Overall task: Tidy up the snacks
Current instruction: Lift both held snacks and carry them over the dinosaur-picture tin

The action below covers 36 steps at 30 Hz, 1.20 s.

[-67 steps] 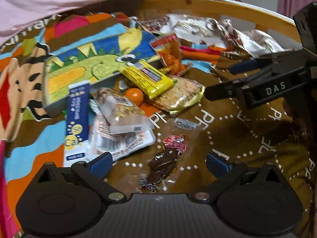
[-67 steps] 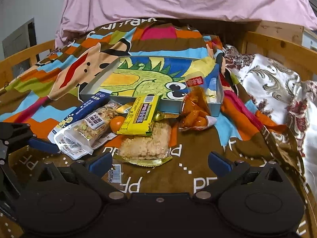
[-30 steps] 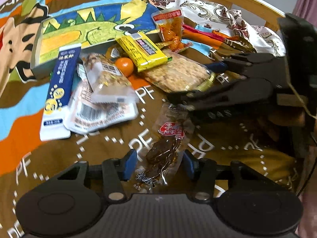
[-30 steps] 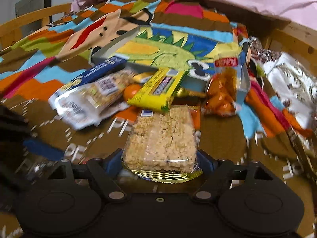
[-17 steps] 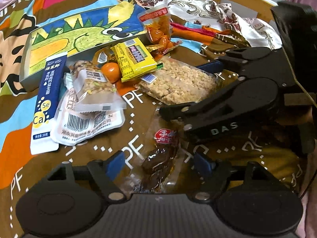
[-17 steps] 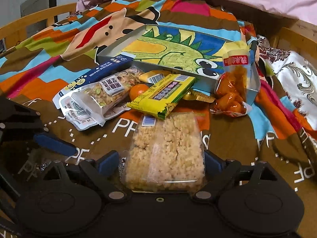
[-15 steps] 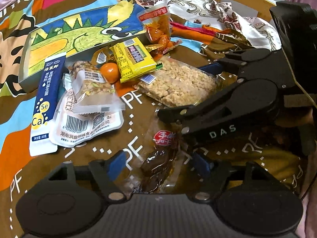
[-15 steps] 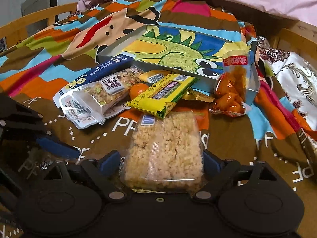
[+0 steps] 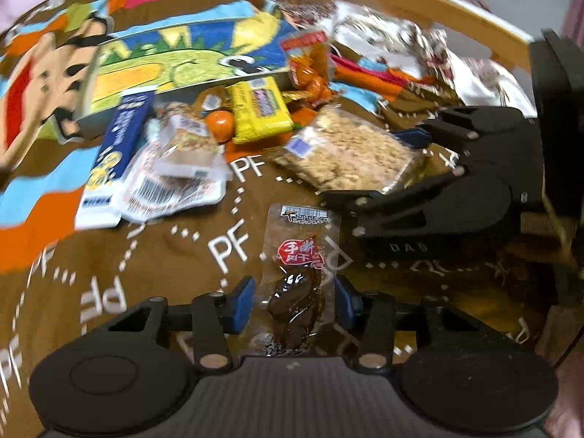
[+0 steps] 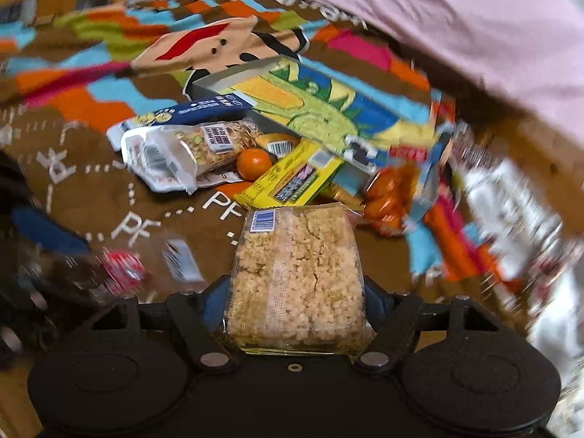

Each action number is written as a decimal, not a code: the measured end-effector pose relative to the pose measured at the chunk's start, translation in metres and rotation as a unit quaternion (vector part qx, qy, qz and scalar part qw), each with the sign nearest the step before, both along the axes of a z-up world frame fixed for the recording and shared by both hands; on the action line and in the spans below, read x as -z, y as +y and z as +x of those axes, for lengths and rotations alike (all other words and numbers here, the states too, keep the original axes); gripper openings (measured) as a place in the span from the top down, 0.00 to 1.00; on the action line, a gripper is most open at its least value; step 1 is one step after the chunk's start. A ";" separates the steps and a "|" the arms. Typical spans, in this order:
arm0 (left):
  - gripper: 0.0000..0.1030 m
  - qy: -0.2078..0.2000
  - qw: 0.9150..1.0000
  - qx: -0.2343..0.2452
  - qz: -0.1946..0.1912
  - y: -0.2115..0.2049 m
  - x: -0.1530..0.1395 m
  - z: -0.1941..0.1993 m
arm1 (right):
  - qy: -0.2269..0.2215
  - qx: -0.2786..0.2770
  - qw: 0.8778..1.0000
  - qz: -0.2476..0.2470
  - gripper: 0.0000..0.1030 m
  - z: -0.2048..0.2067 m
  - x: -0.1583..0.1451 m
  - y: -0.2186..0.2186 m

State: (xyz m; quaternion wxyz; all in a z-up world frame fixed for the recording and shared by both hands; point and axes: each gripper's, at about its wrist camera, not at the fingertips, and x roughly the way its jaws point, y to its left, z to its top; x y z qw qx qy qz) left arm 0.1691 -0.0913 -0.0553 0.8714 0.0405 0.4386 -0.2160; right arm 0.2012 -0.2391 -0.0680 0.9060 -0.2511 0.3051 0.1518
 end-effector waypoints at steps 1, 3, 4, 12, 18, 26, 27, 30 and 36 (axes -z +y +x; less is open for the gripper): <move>0.51 -0.005 1.000 -0.009 -0.007 0.002 -0.001 -0.006 | -0.010 -0.003 1.000 -0.009 0.28 -0.005 -0.001 0.001; 0.51 -0.014 0.999 -0.026 -0.015 0.006 -0.003 -0.016 | -0.022 -0.005 1.000 -0.014 0.28 -0.011 -0.004 0.000; 0.51 -0.019 0.999 -0.034 -0.018 0.008 -0.003 -0.021 | -0.026 -0.004 1.000 -0.013 0.28 -0.013 -0.006 0.000; 0.51 -0.084 0.992 -0.085 -0.048 0.016 -0.024 -0.043 | -0.086 0.009 0.996 -0.005 0.28 -0.020 -0.024 -0.005; 0.51 -0.145 0.981 -0.107 -0.075 0.014 -0.053 -0.023 | -0.140 0.027 0.989 0.025 0.28 -0.007 -0.044 -0.014; 0.51 -0.187 0.965 -0.152 -0.103 0.013 -0.084 0.048 | -0.208 0.049 0.973 0.087 0.28 0.055 -0.068 -0.038; 0.51 -0.192 0.964 -0.156 -0.103 0.013 -0.087 0.058 | -0.213 0.052 0.971 0.095 0.28 0.065 -0.069 -0.041; 0.51 -0.204 0.960 -0.161 -0.100 0.009 -0.092 0.090 | -0.224 0.057 0.966 0.113 0.28 0.095 -0.068 -0.044; 0.51 -0.215 0.959 -0.160 -0.091 -0.008 -0.088 0.156 | -0.226 0.064 0.962 0.139 0.28 0.154 -0.060 -0.052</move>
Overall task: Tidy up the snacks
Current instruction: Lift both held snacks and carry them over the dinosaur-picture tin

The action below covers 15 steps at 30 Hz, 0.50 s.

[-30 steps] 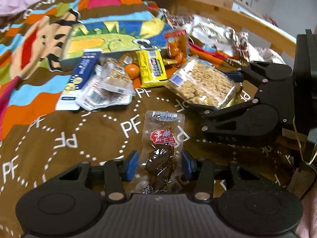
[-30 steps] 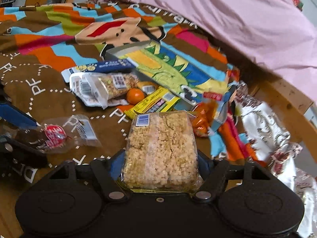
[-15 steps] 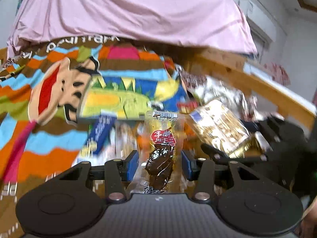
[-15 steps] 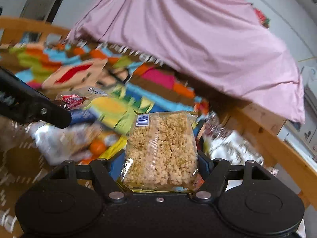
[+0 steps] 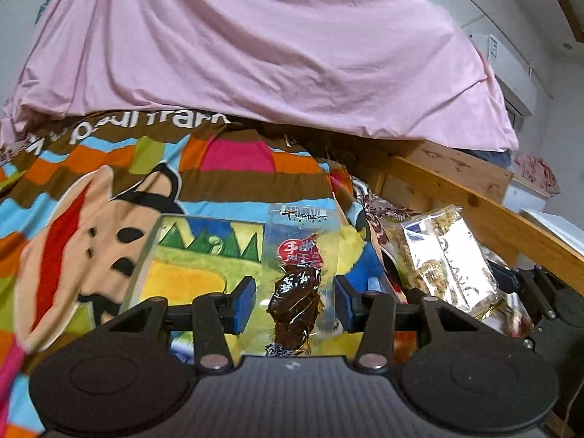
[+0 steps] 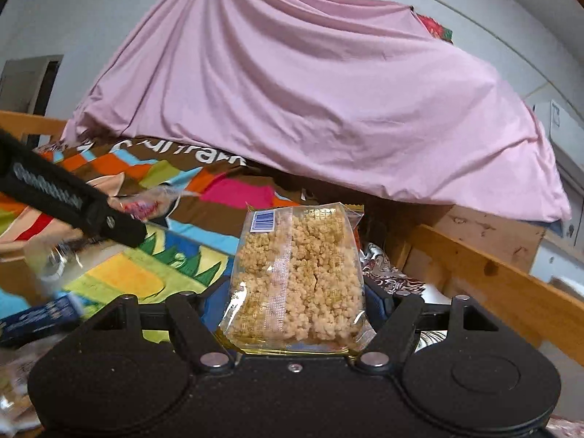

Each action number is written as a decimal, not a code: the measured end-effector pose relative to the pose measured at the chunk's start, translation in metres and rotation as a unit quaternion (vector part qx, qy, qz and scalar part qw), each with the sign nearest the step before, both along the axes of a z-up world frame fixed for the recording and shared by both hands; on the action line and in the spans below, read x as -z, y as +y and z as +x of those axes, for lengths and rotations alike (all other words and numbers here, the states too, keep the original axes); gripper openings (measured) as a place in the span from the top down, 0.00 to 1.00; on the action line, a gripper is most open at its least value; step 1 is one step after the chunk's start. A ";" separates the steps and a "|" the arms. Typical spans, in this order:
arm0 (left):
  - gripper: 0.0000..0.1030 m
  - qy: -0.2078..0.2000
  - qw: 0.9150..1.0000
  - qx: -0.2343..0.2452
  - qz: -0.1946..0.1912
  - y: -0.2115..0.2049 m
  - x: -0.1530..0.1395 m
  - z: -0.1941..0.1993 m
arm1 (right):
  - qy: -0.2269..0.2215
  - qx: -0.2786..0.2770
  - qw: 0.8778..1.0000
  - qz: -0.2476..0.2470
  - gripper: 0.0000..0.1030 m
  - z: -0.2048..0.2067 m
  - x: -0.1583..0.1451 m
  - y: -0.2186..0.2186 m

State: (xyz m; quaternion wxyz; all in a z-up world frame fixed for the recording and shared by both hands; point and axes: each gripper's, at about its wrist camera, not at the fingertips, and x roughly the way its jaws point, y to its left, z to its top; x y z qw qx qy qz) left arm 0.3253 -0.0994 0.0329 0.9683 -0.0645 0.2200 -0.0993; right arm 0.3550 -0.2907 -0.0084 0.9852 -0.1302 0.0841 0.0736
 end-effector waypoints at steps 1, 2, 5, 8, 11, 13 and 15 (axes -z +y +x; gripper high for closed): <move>0.51 0.000 1.000 -0.001 0.001 -0.003 0.002 0.009 | 0.001 0.002 1.000 0.007 0.28 0.009 0.001 -0.002; 0.51 0.002 1.000 -0.002 -0.002 -0.006 0.006 0.020 | 0.004 0.004 1.000 0.019 0.28 0.020 0.002 -0.006; 0.51 0.016 1.000 -0.011 -0.019 -0.010 0.018 0.049 | 0.018 0.004 0.999 0.044 0.28 0.046 0.005 -0.018; 0.51 0.031 0.999 -0.019 -0.027 -0.012 0.031 0.073 | 0.029 -0.005 0.998 0.054 0.28 0.068 0.012 -0.024; 0.51 0.050 0.998 -0.022 -0.021 -0.014 0.043 0.093 | 0.049 -0.015 0.998 0.043 0.28 0.083 0.023 -0.024; 0.51 0.063 0.998 -0.019 -0.008 -0.016 0.050 0.105 | 0.073 -0.019 0.996 0.044 0.28 0.093 0.032 -0.024; 0.51 0.080 0.997 -0.018 -0.004 -0.018 0.056 0.114 | 0.085 -0.019 0.996 0.038 0.28 0.099 0.040 -0.023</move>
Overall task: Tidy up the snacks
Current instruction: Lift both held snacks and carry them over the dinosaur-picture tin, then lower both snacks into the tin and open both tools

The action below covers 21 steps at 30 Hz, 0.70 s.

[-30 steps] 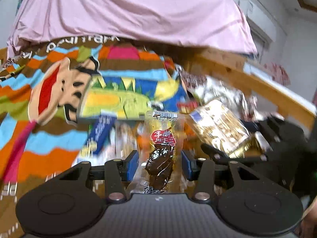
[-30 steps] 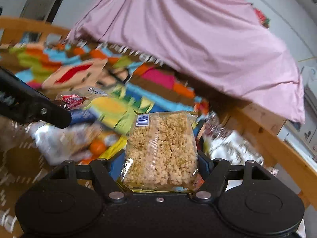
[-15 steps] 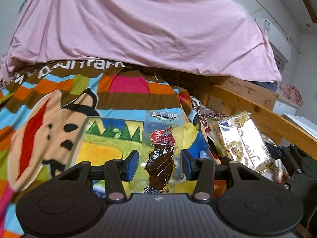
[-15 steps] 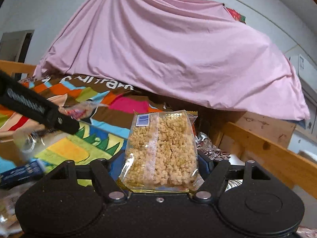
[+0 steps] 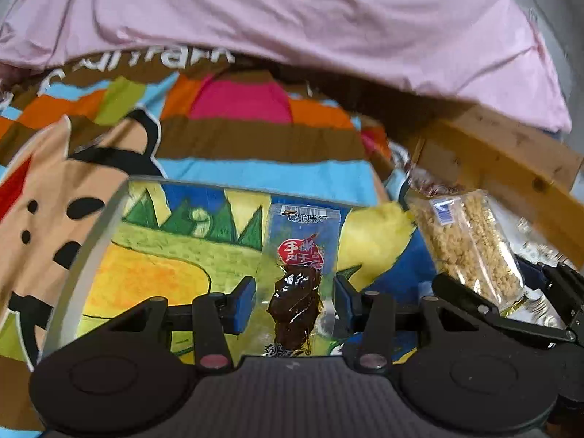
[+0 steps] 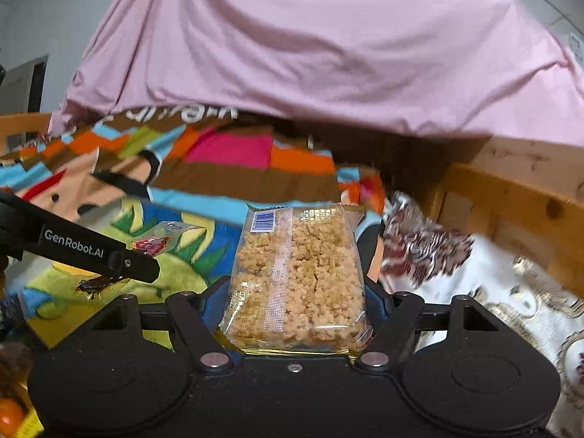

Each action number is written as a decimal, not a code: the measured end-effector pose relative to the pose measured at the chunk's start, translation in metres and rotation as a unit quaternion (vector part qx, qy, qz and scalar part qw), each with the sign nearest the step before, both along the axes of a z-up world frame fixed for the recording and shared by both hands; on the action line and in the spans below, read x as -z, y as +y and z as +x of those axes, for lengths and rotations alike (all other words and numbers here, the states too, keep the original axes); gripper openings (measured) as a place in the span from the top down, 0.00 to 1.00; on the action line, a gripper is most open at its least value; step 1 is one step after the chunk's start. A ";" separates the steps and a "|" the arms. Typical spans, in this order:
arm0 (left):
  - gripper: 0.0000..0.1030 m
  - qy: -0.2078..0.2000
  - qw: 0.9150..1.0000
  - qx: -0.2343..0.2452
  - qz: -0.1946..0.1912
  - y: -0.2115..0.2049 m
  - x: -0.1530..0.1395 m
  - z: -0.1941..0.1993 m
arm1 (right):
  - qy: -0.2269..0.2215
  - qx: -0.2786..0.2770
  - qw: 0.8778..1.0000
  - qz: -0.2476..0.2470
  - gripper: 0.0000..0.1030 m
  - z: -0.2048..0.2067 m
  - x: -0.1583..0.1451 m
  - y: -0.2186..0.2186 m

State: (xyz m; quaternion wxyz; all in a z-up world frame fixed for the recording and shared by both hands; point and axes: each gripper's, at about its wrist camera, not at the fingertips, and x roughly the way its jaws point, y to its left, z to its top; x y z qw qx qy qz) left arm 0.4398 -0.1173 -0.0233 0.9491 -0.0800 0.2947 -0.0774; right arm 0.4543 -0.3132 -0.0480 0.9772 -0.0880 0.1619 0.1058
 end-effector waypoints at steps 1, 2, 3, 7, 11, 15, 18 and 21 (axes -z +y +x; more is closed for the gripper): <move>0.51 0.009 1.000 0.000 -0.001 0.000 0.004 0.004 | 0.010 -0.001 1.000 -0.006 0.28 0.004 0.004 0.001; 0.51 0.017 1.000 -0.002 -0.001 -0.001 0.008 0.007 | 0.018 -0.002 1.000 -0.007 0.28 0.006 0.008 0.001; 0.51 0.022 1.000 -0.002 0.002 -0.002 0.012 0.009 | 0.028 -0.002 1.000 -0.003 0.28 0.009 0.011 0.001; 0.51 0.032 0.999 0.003 0.019 -0.008 0.021 0.016 | 0.053 -0.006 0.998 0.013 0.28 0.014 0.018 0.000; 0.51 0.047 0.998 0.013 0.045 -0.019 0.029 0.019 | 0.077 -0.014 0.997 0.023 0.27 0.019 0.021 0.000; 0.51 0.061 0.996 0.014 0.066 -0.024 0.037 0.021 | 0.098 -0.019 0.994 0.037 0.27 0.022 0.024 0.000; 0.50 0.066 0.996 0.010 0.059 -0.023 0.041 0.021 | 0.109 -0.019 0.993 0.045 0.27 0.024 0.028 0.000; 0.49 0.066 0.996 0.010 0.061 -0.022 0.041 0.021 | 0.109 -0.023 0.992 0.055 0.26 0.024 0.028 -0.002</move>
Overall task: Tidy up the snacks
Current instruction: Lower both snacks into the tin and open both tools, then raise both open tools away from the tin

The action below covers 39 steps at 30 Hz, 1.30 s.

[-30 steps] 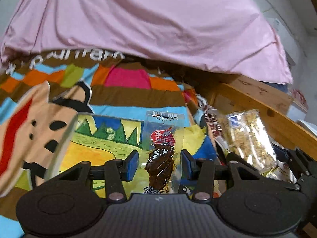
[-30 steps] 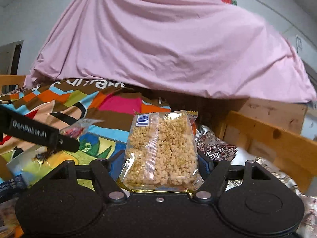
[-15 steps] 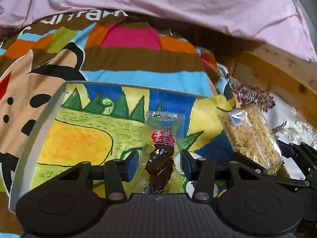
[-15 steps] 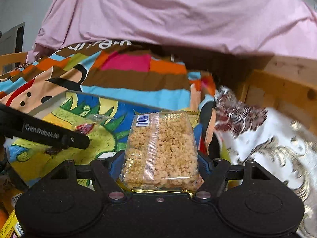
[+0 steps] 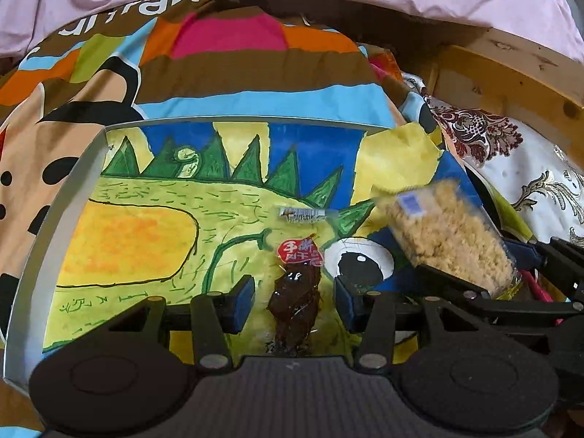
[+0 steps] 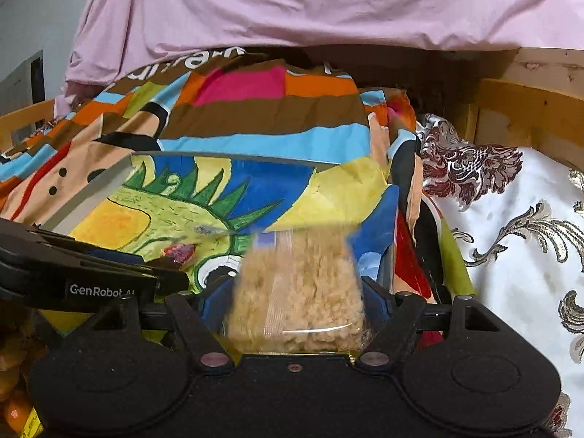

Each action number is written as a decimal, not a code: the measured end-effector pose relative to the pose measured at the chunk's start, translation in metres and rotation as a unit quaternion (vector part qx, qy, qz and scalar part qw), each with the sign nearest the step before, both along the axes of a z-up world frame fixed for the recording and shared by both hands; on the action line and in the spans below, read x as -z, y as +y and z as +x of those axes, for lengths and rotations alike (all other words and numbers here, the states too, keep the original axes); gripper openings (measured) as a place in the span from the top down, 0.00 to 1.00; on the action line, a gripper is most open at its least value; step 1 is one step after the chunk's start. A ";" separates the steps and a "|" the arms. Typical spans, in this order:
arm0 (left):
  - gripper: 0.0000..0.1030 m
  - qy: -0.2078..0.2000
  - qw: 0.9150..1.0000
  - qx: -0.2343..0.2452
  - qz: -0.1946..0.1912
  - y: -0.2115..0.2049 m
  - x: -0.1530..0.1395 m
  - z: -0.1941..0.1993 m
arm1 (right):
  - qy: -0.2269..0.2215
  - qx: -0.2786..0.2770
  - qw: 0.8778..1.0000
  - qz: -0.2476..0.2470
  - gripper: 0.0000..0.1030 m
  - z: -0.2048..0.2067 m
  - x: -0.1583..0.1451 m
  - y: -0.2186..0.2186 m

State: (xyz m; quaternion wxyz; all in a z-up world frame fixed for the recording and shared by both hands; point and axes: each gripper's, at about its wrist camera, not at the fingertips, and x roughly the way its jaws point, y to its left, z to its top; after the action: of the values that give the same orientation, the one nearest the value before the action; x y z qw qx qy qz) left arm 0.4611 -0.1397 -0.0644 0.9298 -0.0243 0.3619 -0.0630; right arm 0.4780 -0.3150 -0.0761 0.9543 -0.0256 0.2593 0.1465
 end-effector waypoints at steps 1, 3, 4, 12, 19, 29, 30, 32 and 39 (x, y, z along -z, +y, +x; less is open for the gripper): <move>0.49 0.000 1.000 0.000 -0.002 0.000 0.000 0.000 | -0.003 0.000 1.000 0.002 0.25 -0.001 -0.001 0.000; 0.46 -0.001 1.000 -0.004 -0.004 0.002 0.001 -0.001 | -0.011 0.000 1.000 0.005 0.22 -0.003 -0.004 -0.002; 0.42 0.000 1.000 -0.005 -0.006 0.003 0.000 -0.002 | -0.016 0.001 1.000 0.005 0.21 -0.005 -0.006 -0.002; 0.18 -0.021 0.998 -0.048 -0.037 0.022 -0.016 -0.021 | -0.070 0.019 0.997 0.004 0.08 -0.034 -0.039 -0.006; 0.05 -0.077 0.994 -0.062 -0.052 0.032 -0.052 -0.058 | -0.122 0.029 0.992 0.017 0.01 -0.077 -0.078 -0.009; 0.01 -0.153 0.983 -0.070 -0.072 0.043 -0.101 -0.126 | -0.186 0.065 0.980 0.035 0.01 -0.152 -0.116 -0.018; 0.01 -0.159 0.982 -0.070 -0.072 0.044 -0.105 -0.133 | -0.191 0.069 0.978 0.037 0.01 -0.161 -0.119 -0.019; 0.01 -0.171 0.980 -0.066 -0.072 0.047 -0.111 -0.148 | -0.200 0.077 0.976 0.037 0.01 -0.178 -0.123 -0.019; 0.00 -0.226 0.969 -0.067 -0.076 0.060 -0.121 -0.204 | -0.218 0.094 0.971 0.022 0.01 -0.236 -0.123 -0.008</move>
State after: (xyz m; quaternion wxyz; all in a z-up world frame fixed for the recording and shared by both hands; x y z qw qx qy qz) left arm 0.2576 -0.0796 0.0567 0.9849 -0.1047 0.1345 -0.0316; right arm 0.2422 -0.3232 0.0472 0.9976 -0.0111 0.0428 0.0527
